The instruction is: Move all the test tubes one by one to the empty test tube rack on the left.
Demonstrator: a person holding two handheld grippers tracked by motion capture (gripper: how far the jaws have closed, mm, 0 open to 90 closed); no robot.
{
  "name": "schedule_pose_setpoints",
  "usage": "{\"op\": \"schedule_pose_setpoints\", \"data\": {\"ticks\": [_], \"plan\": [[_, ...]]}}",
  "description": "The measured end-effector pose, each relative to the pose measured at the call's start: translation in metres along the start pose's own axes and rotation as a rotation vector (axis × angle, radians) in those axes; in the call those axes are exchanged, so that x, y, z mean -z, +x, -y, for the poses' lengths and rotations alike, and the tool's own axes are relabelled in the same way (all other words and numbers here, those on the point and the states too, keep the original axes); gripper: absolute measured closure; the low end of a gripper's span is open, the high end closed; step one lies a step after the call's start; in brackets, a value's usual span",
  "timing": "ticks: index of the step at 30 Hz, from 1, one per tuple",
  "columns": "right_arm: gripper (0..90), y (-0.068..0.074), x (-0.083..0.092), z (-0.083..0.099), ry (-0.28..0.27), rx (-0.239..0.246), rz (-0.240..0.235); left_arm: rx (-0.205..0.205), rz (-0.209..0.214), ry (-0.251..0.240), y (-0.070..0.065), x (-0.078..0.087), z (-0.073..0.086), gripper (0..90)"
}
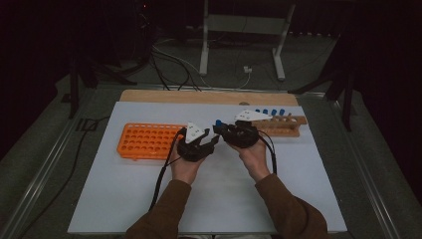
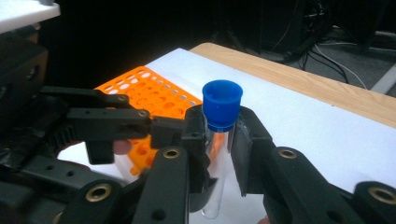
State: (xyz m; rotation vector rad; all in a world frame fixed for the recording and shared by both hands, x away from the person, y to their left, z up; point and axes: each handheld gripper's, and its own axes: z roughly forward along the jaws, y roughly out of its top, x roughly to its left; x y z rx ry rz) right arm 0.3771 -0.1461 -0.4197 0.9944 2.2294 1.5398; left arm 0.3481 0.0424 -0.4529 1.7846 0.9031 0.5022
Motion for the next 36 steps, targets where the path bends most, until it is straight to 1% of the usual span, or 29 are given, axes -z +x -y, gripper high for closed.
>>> {"op": "schedule_pose_setpoints", "data": {"ticks": [2, 3, 6, 8, 12, 14, 15, 16, 18, 19, 20, 22, 24, 26, 27, 29, 30, 31, 32, 33, 36], "plan": [[76.5, 0.001, -0.001, 0.000, 0.002, 0.005, -0.005, -0.003, 0.013, 0.000, 0.000, -0.001, 0.000, 65.1], [76.5, 0.001, -0.001, 0.000, 0.002, 0.005, -0.005, -0.007, 0.016, 0.002, 0.000, -0.002, 0.001, 65.1], [76.5, 0.002, -0.002, 0.001, 0.004, 0.003, -0.014, -0.005, 0.024, -0.002, 0.000, -0.003, 0.001, 73.0], [76.6, 0.003, -0.003, 0.001, 0.005, 0.009, -0.016, -0.005, 0.031, -0.006, 0.000, -0.003, 0.001, 76.0], [76.3, 0.003, -0.003, 0.001, 0.008, 0.016, -0.016, -0.020, 0.034, -0.006, 0.000, -0.003, 0.002, 77.7], [75.4, 0.003, -0.003, 0.001, 0.005, 0.012, -0.019, -0.018, 0.032, -0.007, 0.000, -0.003, 0.002, 77.8], [64.8, 0.001, -0.002, 0.001, -0.006, -0.006, -0.027, -0.018, 0.030, -0.006, 0.001, -0.002, 0.002, 77.8], [64.8, 0.001, -0.002, 0.001, -0.006, -0.006, -0.027, -0.017, 0.026, -0.005, 0.001, -0.002, 0.002, 77.8], [53.3, -0.001, 0.001, 0.001, -0.015, -0.018, -0.037, -0.011, 0.021, -0.005, 0.003, -0.002, 0.002, 77.9], [49.3, -0.002, 0.002, 0.000, -0.018, -0.022, -0.038, -0.013, 0.017, -0.005, 0.004, -0.001, 0.002, 77.9], [41.7, -0.003, 0.005, 0.000, -0.026, -0.027, -0.045, -0.013, 0.012, -0.005, 0.005, -0.001, 0.002, 77.9], [33.4, -0.004, 0.010, 0.001, -0.037, -0.015, -0.038, -0.010, 0.004, -0.008, 0.008, 0.001, 0.002, 78.1], [24.7, -0.007, 0.015, 0.003, -0.041, -0.007, -0.016, -0.013, -0.005, -0.013, 0.011, 0.003, 0.002, 78.1], [15.0, -0.011, 0.019, 0.006, -0.043, -0.010, 0.011, -0.014, -0.013, -0.016, 0.014, 0.006, 0.002, 78.1], [15.0, -0.011, 0.019, 0.006, -0.043, -0.010, 0.011, -0.011, -0.014, -0.020, 0.015, 0.007, 0.002, 78.1], [13.5, -0.016, 0.024, 0.010, -0.040, -0.013, 0.028, -0.008, -0.022, -0.025, 0.019, 0.010, 0.003, 78.1], [11.1, -0.018, 0.026, 0.011, -0.037, -0.019, 0.029, -0.009, -0.025, -0.025, 0.021, 0.012, 0.003, 78.1], [6.7, -0.023, 0.031, 0.014, -0.029, -0.017, 0.041, -0.013, -0.028, -0.022, 0.023, 0.014, 0.004, 78.1], [6.7, -0.023, 0.031, 0.014, -0.029, -0.017, 0.041, -0.014, -0.033, -0.022, 0.024, 0.016, 0.005, 78.1], [4.0, -0.025, 0.034, 0.015, -0.023, -0.013, 0.051, -0.012, -0.037, -0.023, 0.027, 0.019, 0.006, 78.1], [1.3, -0.031, 0.042, 0.018, -0.011, -0.006, 0.080, 0.008, -0.051, -0.027, 0.035, 0.025, 0.011, 78.1]]}}
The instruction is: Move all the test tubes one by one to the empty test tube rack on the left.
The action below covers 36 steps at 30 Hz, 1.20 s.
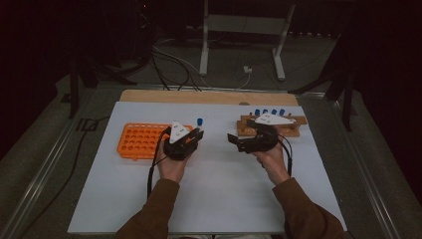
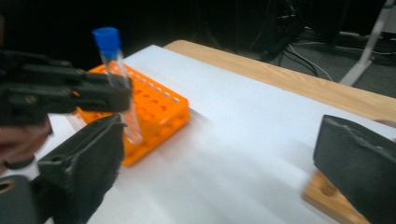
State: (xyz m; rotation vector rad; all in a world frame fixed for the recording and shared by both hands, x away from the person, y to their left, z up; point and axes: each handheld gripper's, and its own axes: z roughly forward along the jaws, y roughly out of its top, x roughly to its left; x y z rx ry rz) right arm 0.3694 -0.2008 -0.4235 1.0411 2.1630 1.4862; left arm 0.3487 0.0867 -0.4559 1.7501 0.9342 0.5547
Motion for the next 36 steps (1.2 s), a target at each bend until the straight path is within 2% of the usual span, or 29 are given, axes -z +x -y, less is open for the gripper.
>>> {"op": "schedule_pose_setpoints", "data": {"ticks": [4, 11, 16, 22, 26, 29, 33, 36], "plan": [[0.0, -0.005, 0.011, 0.003, 0.007, 0.022, 0.040, 0.019, -0.020, 0.000, 0.010, 0.007, 0.006, 78.1], [0.0, -0.014, 0.030, 0.011, -0.010, 0.006, 0.063, 0.017, -0.039, 0.007, 0.016, 0.015, 0.012, 78.1], [0.0, -0.017, 0.043, 0.022, -0.010, 0.021, 0.091, 0.020, -0.048, 0.015, 0.020, 0.019, 0.019, 78.0], [0.0, -0.018, 0.054, 0.032, -0.020, 0.014, 0.101, 0.026, -0.063, 0.038, 0.023, 0.019, 0.030, 77.9], [0.0, -0.018, 0.061, 0.039, -0.031, 0.026, 0.112, 0.017, -0.063, 0.072, 0.023, 0.016, 0.037, 77.8], [0.0, -0.019, 0.065, 0.043, -0.044, 0.010, 0.110, 0.006, -0.066, 0.096, 0.022, 0.014, 0.042, 77.8], [0.0, -0.022, 0.067, 0.044, -0.044, 0.008, 0.118, -0.014, -0.068, 0.108, 0.021, 0.013, 0.045, 77.8], [0.0, -0.022, 0.067, 0.045, -0.043, 0.004, 0.118, -0.015, -0.068, 0.112, 0.021, 0.013, 0.047, 77.8]]}}
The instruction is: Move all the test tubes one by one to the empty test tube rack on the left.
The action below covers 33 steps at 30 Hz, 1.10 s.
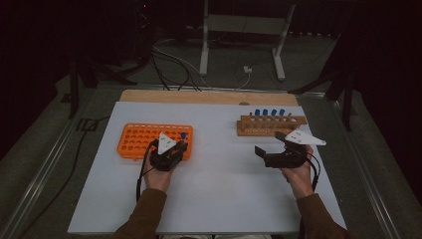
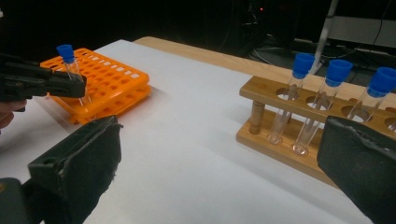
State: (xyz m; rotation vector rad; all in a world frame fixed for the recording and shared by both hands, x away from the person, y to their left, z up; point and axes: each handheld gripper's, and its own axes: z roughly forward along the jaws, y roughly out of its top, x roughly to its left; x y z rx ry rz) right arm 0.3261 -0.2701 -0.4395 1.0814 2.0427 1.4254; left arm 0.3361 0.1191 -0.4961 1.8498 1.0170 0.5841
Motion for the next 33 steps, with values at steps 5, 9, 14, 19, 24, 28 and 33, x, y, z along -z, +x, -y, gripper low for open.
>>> {"op": "schedule_pose_setpoints", "data": {"ticks": [5, 9, 14, 19, 24, 28, 33], "plan": [[0.0, 0.000, -0.002, 0.002, 0.008, 0.000, 0.003, -0.040, -0.007, 0.014, -0.004, 0.000, 0.001, 77.7], [0.0, 0.000, -0.003, 0.003, 0.014, 0.000, 0.003, -0.059, -0.015, 0.033, -0.007, -0.003, 0.004, 77.7], [0.0, -0.001, -0.003, 0.004, 0.013, 0.000, 0.005, -0.048, -0.009, 0.026, -0.005, -0.003, 0.007, 77.7], [0.0, -0.001, -0.002, 0.005, 0.016, -0.001, 0.004, -0.018, 0.005, 0.021, -0.002, -0.001, 0.009, 77.5], [0.0, -0.002, -0.003, 0.006, 0.018, -0.003, 0.007, 0.002, 0.036, 0.022, -0.002, -0.001, 0.008, 69.8], [0.0, -0.003, -0.002, 0.005, 0.016, -0.005, 0.009, 0.037, 0.050, 0.015, 0.000, 0.003, 0.006, 62.8], [0.0, -0.006, -0.001, 0.004, 0.014, -0.014, 0.023, 0.064, 0.016, -0.013, 0.005, 0.020, 0.000, 57.2]]}}
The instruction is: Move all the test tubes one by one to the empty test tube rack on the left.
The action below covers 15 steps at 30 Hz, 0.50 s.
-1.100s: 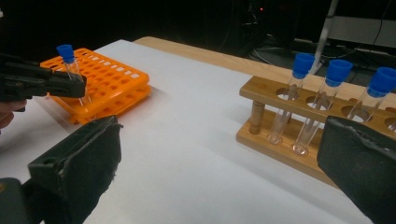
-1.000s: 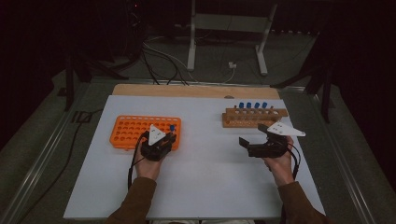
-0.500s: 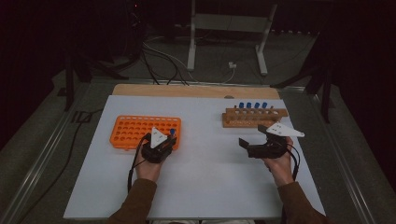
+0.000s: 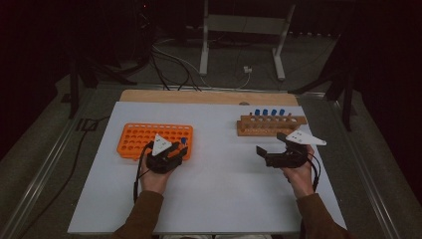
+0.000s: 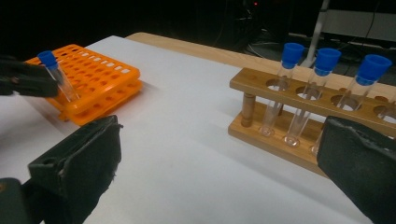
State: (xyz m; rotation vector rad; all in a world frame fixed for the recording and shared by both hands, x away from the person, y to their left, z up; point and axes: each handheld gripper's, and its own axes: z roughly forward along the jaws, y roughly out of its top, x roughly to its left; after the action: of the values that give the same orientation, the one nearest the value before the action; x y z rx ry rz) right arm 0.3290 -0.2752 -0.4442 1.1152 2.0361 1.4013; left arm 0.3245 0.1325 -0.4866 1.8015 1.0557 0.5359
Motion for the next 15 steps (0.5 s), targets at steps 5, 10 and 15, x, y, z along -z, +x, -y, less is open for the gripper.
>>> {"op": "schedule_pose_setpoints", "data": {"ticks": [5, 10, 15], "plan": [[0.0, -0.001, 0.000, -0.002, 0.000, 0.002, 0.012, 0.002, -0.009, -0.047, 0.006, 0.023, -0.006, 51.5], [0.0, -0.005, 0.001, -0.004, -0.005, 0.005, 0.027, 0.014, -0.065, -0.081, 0.016, 0.045, -0.004, 32.6], [0.0, -0.012, 0.002, -0.006, -0.003, 0.000, 0.054, 0.078, -0.133, -0.126, 0.029, 0.067, 0.001, 14.0]]}}
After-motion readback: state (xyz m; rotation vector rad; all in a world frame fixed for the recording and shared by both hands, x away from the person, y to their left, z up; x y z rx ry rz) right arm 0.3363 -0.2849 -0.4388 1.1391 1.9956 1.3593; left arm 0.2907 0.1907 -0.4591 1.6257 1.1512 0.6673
